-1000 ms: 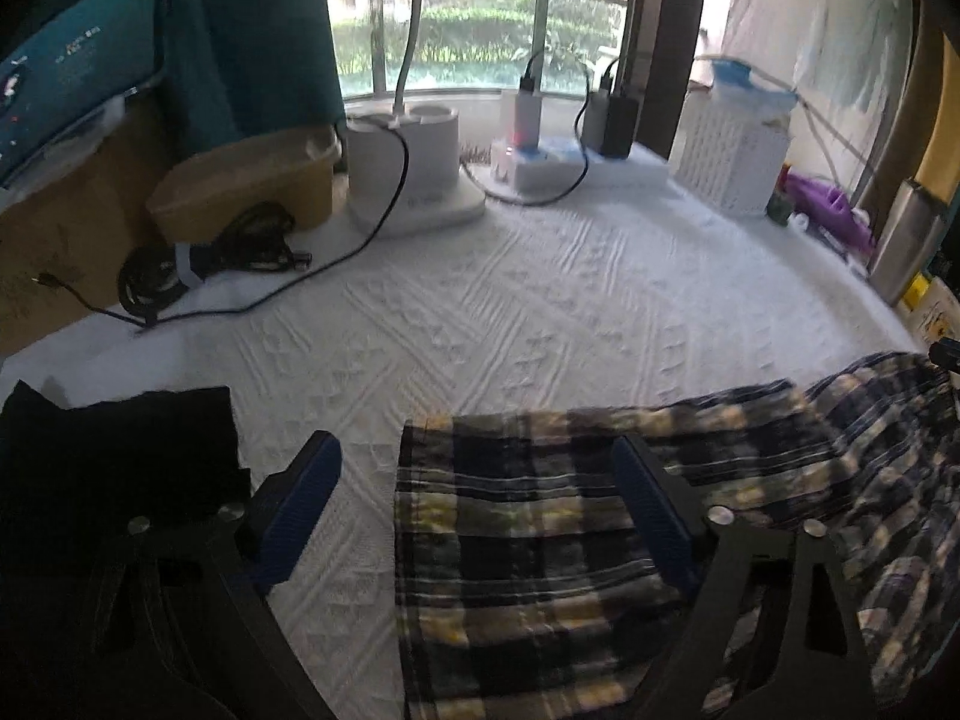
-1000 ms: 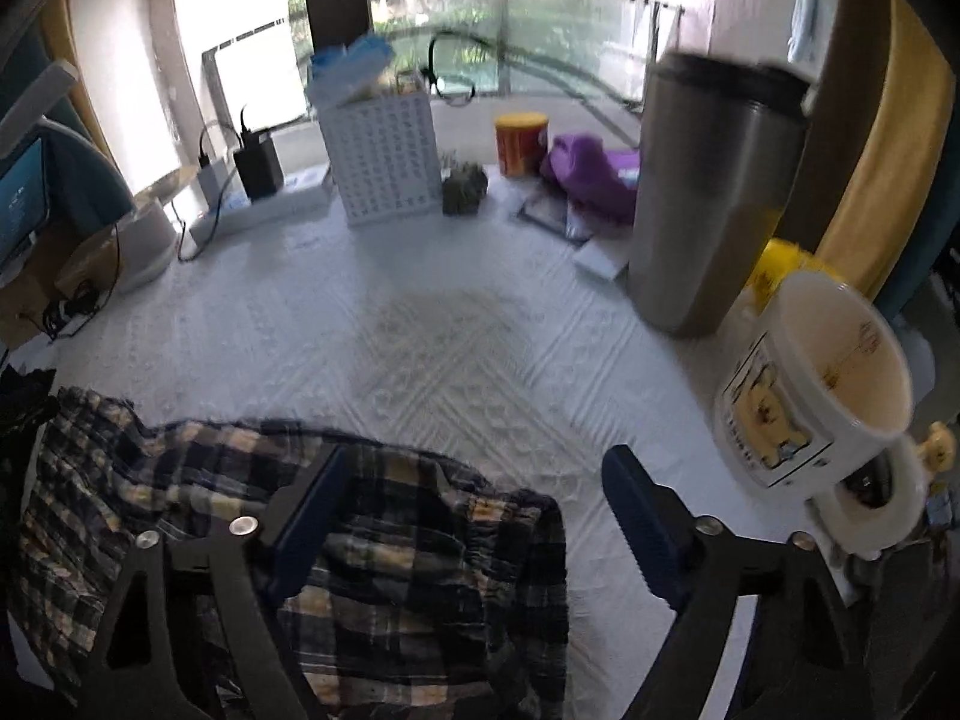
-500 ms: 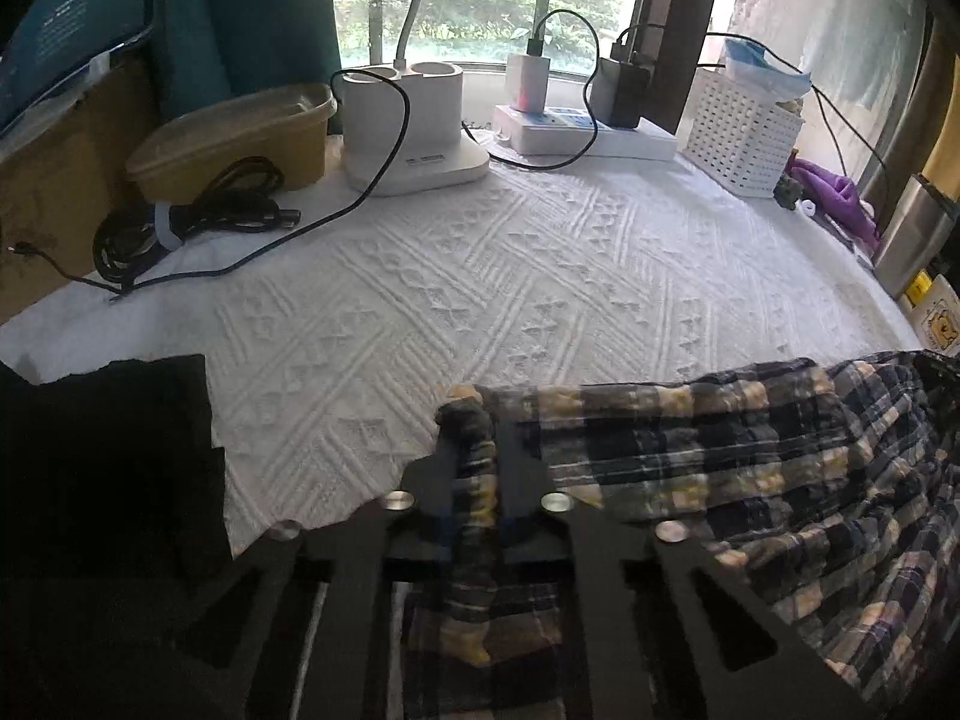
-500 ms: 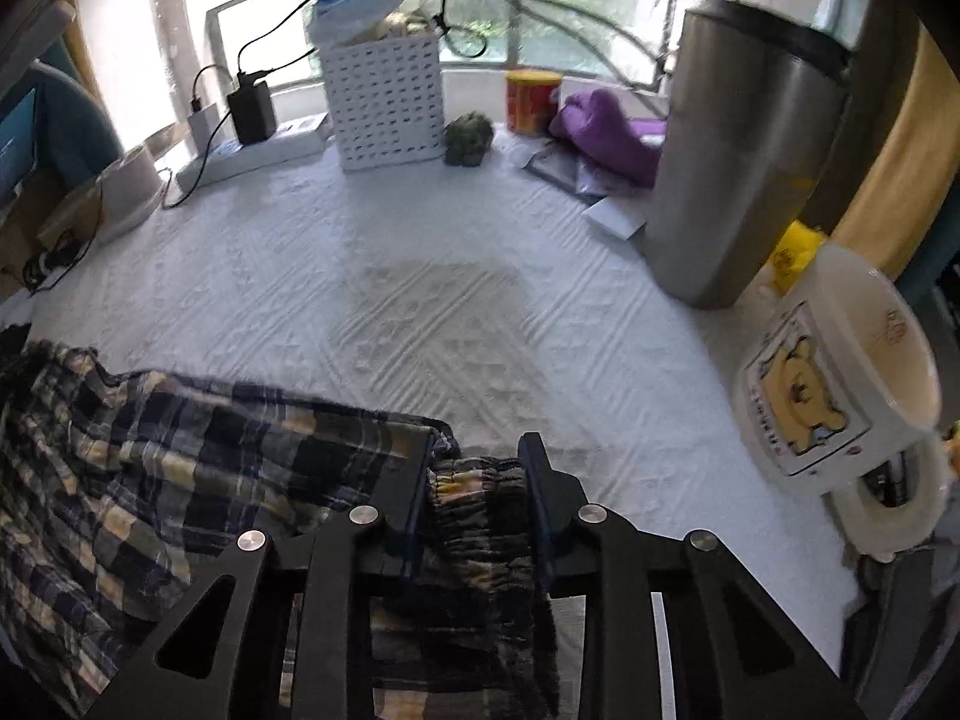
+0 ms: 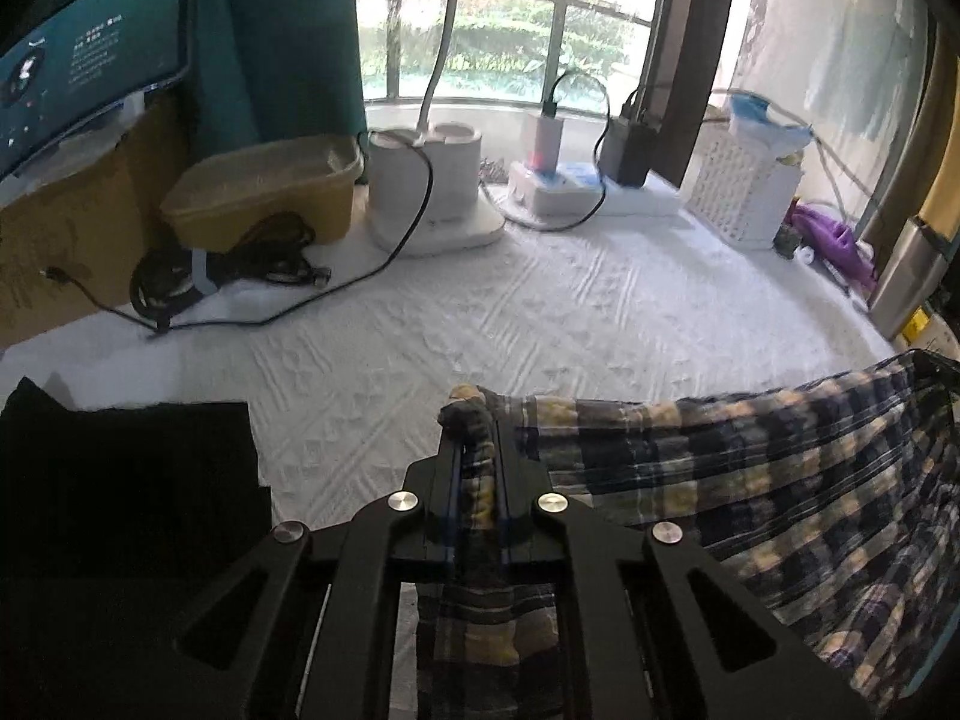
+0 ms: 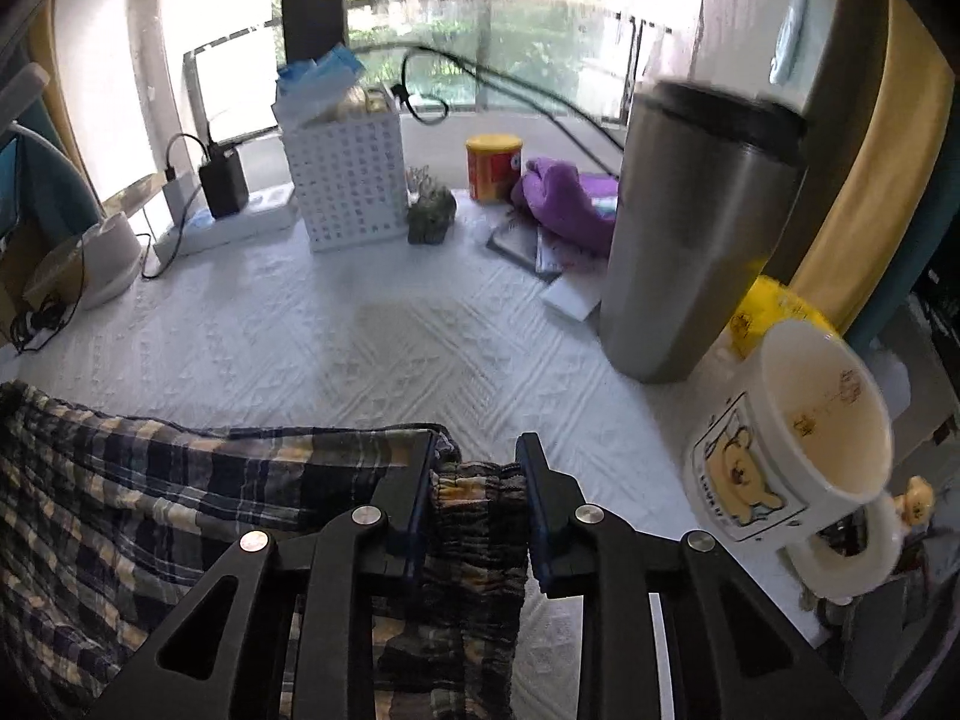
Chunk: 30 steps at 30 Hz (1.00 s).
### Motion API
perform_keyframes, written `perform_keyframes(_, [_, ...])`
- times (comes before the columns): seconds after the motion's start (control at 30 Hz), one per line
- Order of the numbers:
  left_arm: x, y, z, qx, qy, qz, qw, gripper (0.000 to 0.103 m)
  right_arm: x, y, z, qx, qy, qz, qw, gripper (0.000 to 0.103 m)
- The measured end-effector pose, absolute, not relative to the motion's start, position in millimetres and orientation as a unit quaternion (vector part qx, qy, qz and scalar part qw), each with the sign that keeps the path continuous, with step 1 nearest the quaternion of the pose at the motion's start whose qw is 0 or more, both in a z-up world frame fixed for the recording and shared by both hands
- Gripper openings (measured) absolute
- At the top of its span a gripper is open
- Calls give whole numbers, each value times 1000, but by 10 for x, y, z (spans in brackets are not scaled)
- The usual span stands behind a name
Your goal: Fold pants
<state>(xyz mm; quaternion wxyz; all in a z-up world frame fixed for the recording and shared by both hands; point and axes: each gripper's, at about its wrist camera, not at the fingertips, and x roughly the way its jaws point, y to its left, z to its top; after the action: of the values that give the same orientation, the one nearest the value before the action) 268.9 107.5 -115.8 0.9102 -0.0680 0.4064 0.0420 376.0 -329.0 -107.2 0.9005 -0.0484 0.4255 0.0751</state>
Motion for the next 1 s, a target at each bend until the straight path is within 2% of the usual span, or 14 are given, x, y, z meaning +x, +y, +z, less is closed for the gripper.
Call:
perform_keyframes(0.3, [2722, 1115, -1393, -54, 430, 65, 899, 8, 3967, -3220, -1396, -68, 468, 66, 879, 28])
perform_keyframes(0.43, [2737, 1170, -1349, -61, 428, 74, 898, 11, 4004, -3277, -1382, -76, 468, 50, 879, 49])
perform_keyframes(0.6, [2705, 1206, -1228, -56, 434, 76, 896, 13, 3901, -3350, -1206, -111, 444, 26, 889, 50])
perform_keyframes(0.67, [2657, 1224, -1176, -59, 430, 77, 898, 30, 3828, -3408, -1147, -106, 443, 28, 890, 50])
perform_keyframes(0.7, [2604, 1250, -1143, -70, 427, 74, 899, 48, 3792, -3428, -1127, -101, 444, 32, 890, 50])
perform_keyframes(0.73, [2555, 1272, -1127, -81, 424, 72, 899, 53, 3748, -3450, -1107, -93, 446, 40, 889, 50])
perform_keyframes(0.87, [2372, 1255, -1193, -99, 447, 57, 887, 54, 3584, -3426, -1128, -69, 468, 80, 877, 50])
perform_keyframes(1.0, [2211, 1123, -1381, -99, 489, 29, 866, 54, 3461, -3249, -1292, -128, 485, 78, 862, 50])
